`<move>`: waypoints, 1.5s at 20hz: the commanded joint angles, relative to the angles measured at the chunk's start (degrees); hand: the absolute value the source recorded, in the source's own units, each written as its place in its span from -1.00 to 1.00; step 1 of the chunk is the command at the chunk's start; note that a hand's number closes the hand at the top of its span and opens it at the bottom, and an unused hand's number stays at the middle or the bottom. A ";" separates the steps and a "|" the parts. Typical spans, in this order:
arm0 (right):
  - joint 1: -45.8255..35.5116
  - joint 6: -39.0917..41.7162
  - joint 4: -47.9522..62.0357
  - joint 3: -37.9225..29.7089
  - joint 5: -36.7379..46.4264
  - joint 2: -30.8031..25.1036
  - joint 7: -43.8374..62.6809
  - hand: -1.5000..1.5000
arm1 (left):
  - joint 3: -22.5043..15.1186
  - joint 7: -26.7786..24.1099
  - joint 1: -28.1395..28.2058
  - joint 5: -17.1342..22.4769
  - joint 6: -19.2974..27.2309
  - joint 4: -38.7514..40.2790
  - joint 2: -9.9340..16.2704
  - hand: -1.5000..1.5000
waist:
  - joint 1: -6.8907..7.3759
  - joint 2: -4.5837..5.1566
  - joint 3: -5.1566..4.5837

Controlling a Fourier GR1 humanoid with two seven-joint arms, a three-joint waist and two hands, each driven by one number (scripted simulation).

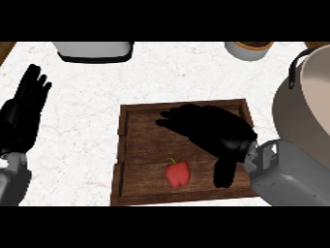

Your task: Pick the bell pepper from the tray and place it in the pot

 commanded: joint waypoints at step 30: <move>8.58 6.64 15.16 4.11 30.38 21.50 5.67 -1.00 | 6.63 0.03 1.69 -3.65 -7.14 -0.72 -3.90 0.00 | 0.25 0.43 0.15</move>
